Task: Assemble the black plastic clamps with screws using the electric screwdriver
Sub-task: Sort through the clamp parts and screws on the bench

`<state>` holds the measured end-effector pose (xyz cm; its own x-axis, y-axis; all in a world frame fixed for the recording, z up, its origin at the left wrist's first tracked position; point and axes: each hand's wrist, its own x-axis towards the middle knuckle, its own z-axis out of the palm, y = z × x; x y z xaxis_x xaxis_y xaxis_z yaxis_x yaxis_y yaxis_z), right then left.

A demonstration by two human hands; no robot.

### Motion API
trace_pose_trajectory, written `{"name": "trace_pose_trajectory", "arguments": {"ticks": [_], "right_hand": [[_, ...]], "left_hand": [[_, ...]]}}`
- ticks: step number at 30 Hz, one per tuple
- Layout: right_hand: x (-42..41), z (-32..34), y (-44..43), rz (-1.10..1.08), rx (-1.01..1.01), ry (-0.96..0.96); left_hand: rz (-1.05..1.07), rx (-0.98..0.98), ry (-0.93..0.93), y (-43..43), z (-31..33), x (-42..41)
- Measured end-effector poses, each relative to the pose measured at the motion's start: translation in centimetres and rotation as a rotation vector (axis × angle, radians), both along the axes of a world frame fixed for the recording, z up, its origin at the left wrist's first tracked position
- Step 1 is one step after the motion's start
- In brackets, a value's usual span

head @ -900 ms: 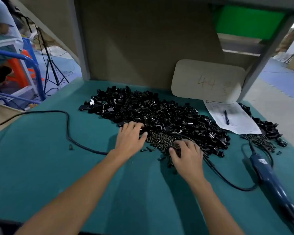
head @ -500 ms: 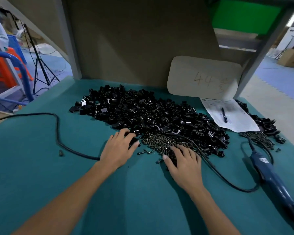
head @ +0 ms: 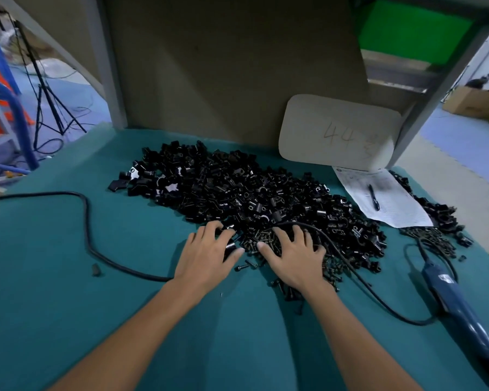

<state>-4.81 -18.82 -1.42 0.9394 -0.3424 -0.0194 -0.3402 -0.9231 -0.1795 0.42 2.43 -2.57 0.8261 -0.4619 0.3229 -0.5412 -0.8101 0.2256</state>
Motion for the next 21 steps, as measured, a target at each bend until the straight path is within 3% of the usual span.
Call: {"name": "trace_pose_trajectory", "arguments": {"ticks": [5, 9, 12, 17, 21], "right_hand": [[-2.8, -0.5, 1.1, 0.11, -0.067, -0.117], [-5.2, 0.0, 0.7, 0.16, 0.097, -0.158], [-7.3, 0.5, -1.4, -0.004, 0.194, -0.352], [-7.8, -0.2, -5.5, -0.193, 0.175, -0.167], [-6.7, -1.1, -4.3, -0.121, 0.109, -0.145]], "left_hand": [[-0.03, -0.075, -0.034, -0.8, 0.8, -0.6], [-0.205, -0.252, -0.11, -1.7, 1.1, -2.0], [-0.265, -0.193, 0.12, -3.4, 0.9, -2.7], [-0.108, 0.053, 0.18, -6.1, 0.2, -2.2], [-0.018, 0.096, 0.212, -6.9, -0.2, -1.4]]}}
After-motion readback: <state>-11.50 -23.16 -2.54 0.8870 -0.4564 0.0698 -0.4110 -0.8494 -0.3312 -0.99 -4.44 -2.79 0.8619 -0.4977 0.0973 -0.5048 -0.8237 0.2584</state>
